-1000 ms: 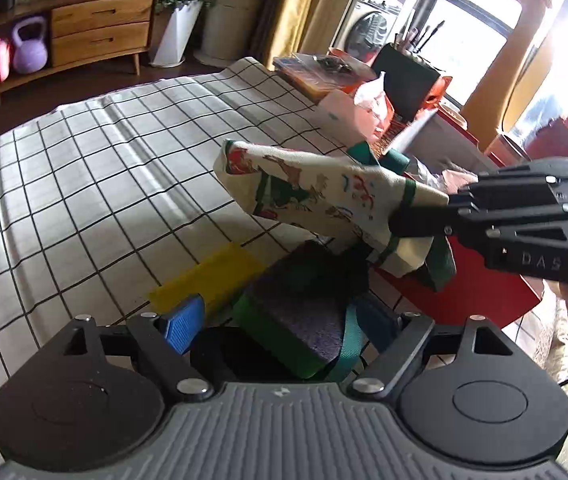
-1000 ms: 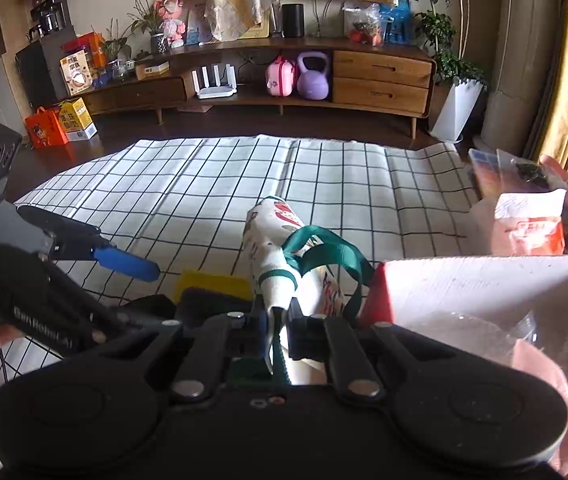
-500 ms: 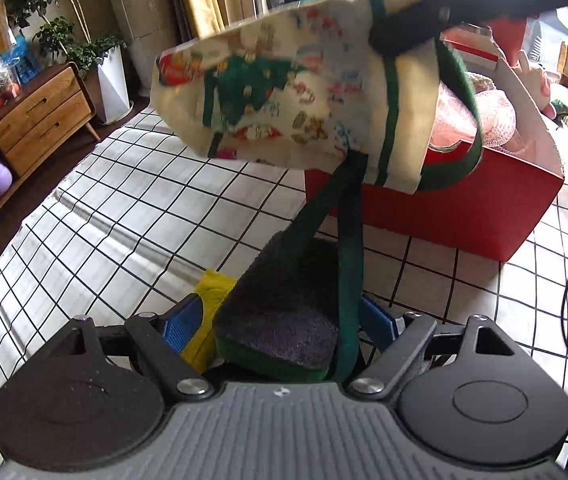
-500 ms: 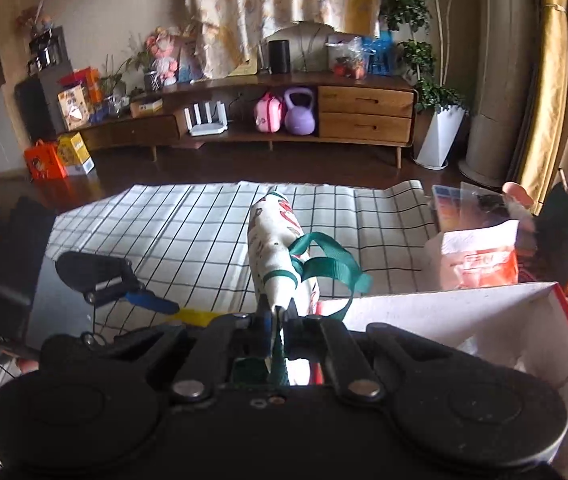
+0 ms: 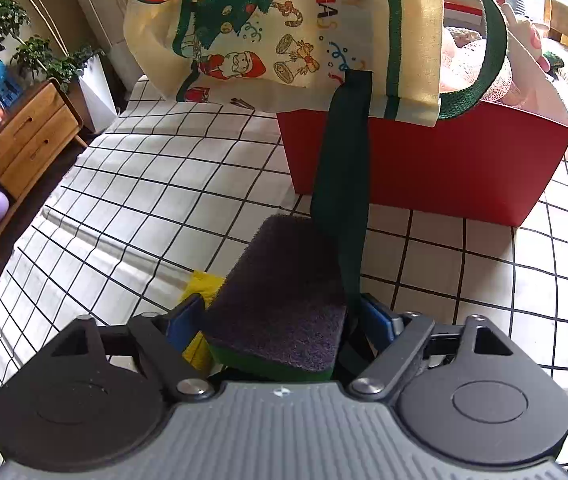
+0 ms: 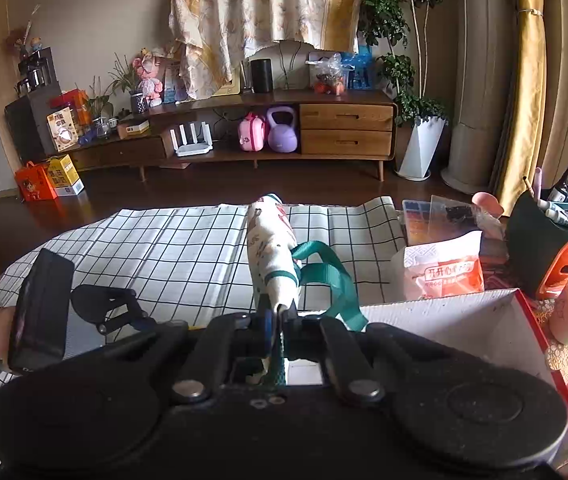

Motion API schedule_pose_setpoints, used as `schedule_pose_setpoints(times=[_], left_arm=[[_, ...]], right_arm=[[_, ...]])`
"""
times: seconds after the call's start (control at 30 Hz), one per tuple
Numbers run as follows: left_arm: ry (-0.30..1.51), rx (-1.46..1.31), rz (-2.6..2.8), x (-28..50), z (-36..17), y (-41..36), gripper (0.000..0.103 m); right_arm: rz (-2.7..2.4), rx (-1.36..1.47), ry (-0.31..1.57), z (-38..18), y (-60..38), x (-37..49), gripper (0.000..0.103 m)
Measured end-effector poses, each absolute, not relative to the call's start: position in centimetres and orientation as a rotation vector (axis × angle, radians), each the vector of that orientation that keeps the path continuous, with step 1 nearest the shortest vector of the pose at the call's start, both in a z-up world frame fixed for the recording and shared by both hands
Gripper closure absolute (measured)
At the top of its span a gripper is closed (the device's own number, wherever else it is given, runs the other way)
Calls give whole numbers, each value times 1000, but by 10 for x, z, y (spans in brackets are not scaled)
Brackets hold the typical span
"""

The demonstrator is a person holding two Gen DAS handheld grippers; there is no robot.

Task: Organize soft objects
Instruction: 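Carry the tote bag and sponge with both tools into the red box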

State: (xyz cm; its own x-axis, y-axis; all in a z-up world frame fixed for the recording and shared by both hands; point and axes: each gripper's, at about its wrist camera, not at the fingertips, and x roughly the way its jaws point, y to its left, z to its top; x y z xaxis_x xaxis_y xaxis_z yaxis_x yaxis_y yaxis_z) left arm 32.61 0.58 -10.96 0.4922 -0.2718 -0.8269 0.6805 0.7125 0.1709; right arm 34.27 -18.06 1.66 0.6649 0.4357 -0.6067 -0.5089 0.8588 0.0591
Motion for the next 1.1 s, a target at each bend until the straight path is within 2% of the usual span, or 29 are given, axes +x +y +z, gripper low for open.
schedule_pose_setpoints(times=[0.4,0.73,1.1], left_arm=[[818,459,-552,317,-88,12,28],[726,288,-445,295,-27,20,28],[555,147,-384,261,39,-31,28]], right_arm=[[494,-78,607,32,-196,332,100],[459,-52,544,58,-221,304,100],[388,-55,495,78,-266,274,100]])
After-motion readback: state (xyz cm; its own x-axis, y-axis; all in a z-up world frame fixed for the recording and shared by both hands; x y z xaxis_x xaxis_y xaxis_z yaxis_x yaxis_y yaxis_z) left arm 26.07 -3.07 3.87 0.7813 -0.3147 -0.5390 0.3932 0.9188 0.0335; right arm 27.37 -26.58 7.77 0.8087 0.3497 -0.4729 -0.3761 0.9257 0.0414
